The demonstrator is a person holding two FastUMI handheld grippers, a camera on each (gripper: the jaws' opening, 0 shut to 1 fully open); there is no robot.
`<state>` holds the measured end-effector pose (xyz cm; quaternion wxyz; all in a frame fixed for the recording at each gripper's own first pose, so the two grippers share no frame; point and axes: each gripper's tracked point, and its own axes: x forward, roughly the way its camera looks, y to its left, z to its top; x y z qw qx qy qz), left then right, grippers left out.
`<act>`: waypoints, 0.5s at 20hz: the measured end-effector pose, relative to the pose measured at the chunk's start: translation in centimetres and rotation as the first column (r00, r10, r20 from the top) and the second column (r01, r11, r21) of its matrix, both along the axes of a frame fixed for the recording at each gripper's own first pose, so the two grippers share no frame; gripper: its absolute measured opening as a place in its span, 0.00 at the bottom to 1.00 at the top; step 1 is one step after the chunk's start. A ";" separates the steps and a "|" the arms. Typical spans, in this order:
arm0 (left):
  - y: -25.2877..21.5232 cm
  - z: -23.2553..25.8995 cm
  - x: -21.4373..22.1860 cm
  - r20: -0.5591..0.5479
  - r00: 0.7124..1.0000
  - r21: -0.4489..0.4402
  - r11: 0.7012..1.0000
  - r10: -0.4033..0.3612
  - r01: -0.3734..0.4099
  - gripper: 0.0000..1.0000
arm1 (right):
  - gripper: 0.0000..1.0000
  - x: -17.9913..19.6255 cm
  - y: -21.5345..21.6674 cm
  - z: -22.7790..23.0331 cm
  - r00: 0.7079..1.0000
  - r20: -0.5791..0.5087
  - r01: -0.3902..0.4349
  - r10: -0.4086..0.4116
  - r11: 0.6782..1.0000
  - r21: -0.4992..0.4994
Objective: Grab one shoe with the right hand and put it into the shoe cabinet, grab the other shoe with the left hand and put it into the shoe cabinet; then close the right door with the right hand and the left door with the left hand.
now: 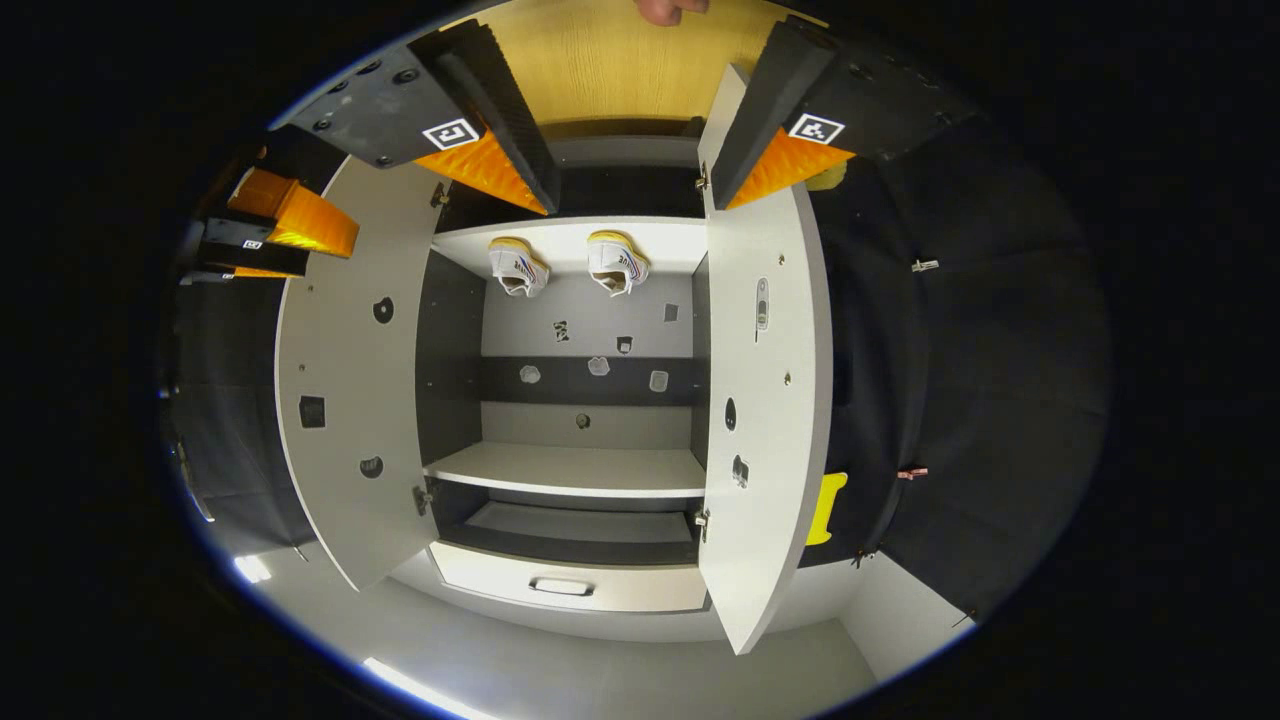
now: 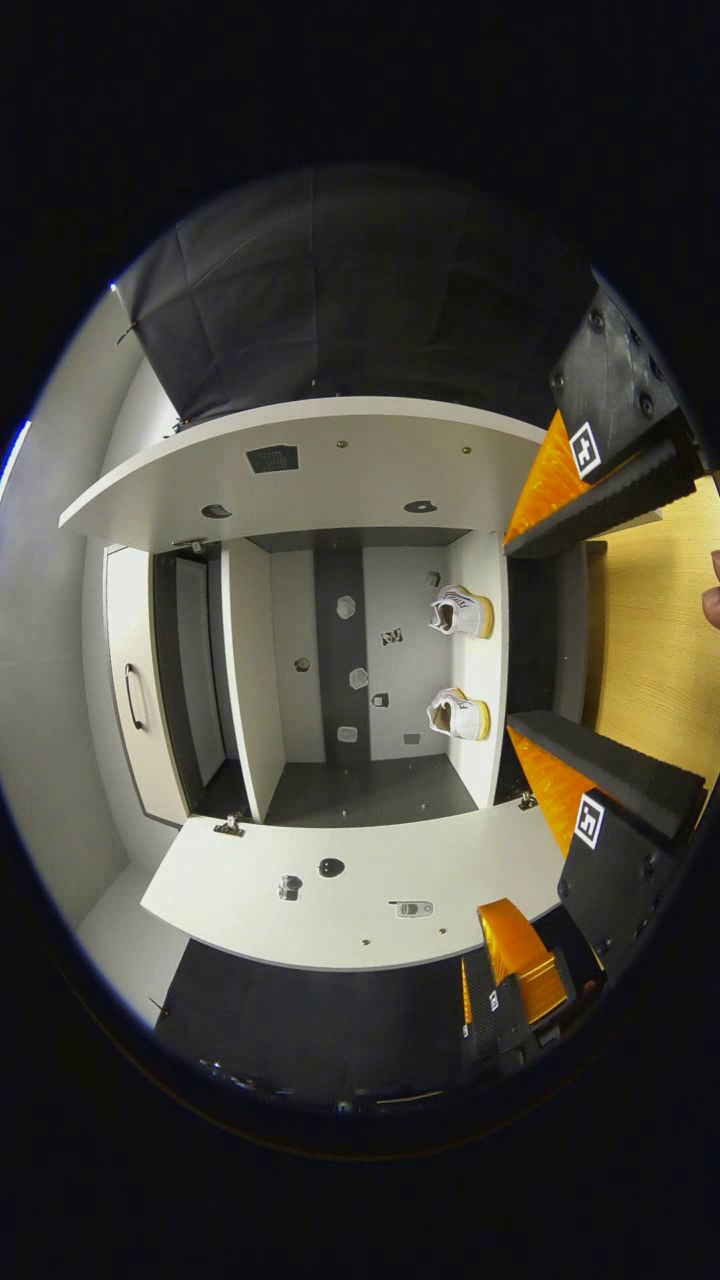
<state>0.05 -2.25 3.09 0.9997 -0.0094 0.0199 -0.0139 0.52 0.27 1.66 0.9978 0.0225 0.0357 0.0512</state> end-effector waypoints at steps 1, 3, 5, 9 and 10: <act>0.0 -0.5 0.1 -0.011 1.000 0.008 1.000 0.000 0.000 0.96 | 0.98 0.1 -0.1 -0.2 1.000 0.001 0.001 -0.001 1.000 0.003; -0.1 -1.5 0.0 -0.032 0.999 0.010 1.000 0.003 -0.003 0.96 | 0.98 0.4 0.3 -0.4 1.000 -0.009 -0.013 0.013 1.000 0.013; -0.1 -2.4 -0.4 -0.051 0.999 0.014 1.000 0.010 -0.009 0.96 | 0.98 0.6 0.8 -0.7 0.999 -0.019 -0.031 0.031 1.000 0.003; -1.1 -2.1 -2.1 -0.032 0.999 0.024 1.000 -0.014 0.015 0.96 | 0.98 -1.1 -0.7 2.2 0.998 0.056 -0.020 0.020 1.000 -0.010; -1.3 -1.9 -2.3 -0.023 1.000 0.024 0.999 -0.021 0.022 0.96 | 0.98 -1.5 -2.0 2.7 0.997 0.074 -0.001 0.002 1.000 -0.018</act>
